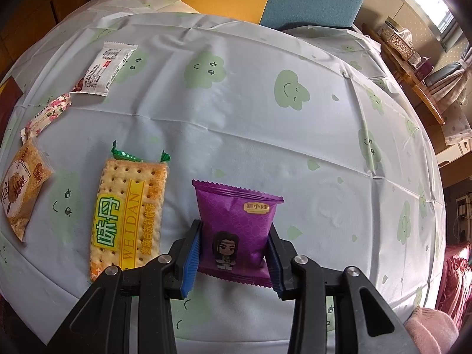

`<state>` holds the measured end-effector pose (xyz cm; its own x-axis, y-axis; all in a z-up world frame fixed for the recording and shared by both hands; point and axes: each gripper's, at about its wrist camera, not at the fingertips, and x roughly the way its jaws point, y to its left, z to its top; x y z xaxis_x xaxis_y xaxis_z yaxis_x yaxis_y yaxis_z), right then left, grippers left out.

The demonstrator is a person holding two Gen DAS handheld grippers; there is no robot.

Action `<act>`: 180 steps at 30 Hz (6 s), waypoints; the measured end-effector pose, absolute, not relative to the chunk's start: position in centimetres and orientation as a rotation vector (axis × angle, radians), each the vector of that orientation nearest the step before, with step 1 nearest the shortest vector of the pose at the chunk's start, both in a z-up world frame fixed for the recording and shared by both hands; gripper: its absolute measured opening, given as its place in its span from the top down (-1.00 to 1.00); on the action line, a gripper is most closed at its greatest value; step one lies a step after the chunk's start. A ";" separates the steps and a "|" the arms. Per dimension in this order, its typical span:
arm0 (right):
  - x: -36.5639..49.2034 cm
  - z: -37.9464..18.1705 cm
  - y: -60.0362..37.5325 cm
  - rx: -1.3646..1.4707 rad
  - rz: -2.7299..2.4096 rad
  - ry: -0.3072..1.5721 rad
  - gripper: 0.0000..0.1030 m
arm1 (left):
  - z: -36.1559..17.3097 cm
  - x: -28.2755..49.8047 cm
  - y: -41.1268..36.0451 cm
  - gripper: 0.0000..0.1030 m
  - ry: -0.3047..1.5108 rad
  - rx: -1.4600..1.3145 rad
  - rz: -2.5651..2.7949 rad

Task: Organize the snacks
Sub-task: 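Carry the purple bag with the right gripper into the gold tin and release, then move both grippers away from the tin back over the remaining snacks, then lower the left gripper onto the white red-labelled sachet and grasp it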

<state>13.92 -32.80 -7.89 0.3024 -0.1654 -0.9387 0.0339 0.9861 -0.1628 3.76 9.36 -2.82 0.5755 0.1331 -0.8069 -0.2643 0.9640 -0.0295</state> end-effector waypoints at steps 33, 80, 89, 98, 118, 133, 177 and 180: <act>11.0 1.6 -16.2 -0.010 0.441 0.990 0.23 | -2.4 2.4 17.7 -0.30 0.872 -0.290 0.440; 8.7 -0.4 -5.9 0.007 0.601 0.967 0.11 | -1.3 2.1 13.5 -0.30 0.836 -0.150 0.353; 9.0 -0.4 -9.0 0.024 0.512 0.949 0.08 | -1.1 2.2 11.7 -0.30 0.831 -0.109 0.304; 9.4 -0.6 -12.3 -0.038 0.399 0.940 0.08 | -0.9 2.3 10.2 -0.30 0.833 -0.078 0.269; 11.7 -1.7 -29.0 -0.167 -0.024 0.956 0.07 | -0.2 3.0 5.9 -0.30 0.827 0.031 0.183; 12.3 -2.1 -33.0 0.007 -0.178 1.056 0.06 | 0.7 4.5 -0.9 -0.30 0.815 0.147 0.031; 12.7 -2.6 -32.6 0.012 -0.155 1.084 0.06 | -1.2 12.6 -12.2 -0.30 0.950 0.227 -0.206; 12.8 -2.8 -32.6 0.014 -0.156 1.096 0.06 | -1.3 14.1 -12.7 -0.30 0.972 0.207 -0.208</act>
<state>12.78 -32.63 -2.80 0.4472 -0.1187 -0.8865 0.1329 0.9890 -0.0654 14.12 -12.70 -1.25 0.5471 -0.0817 -0.8331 0.2666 0.9604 0.0808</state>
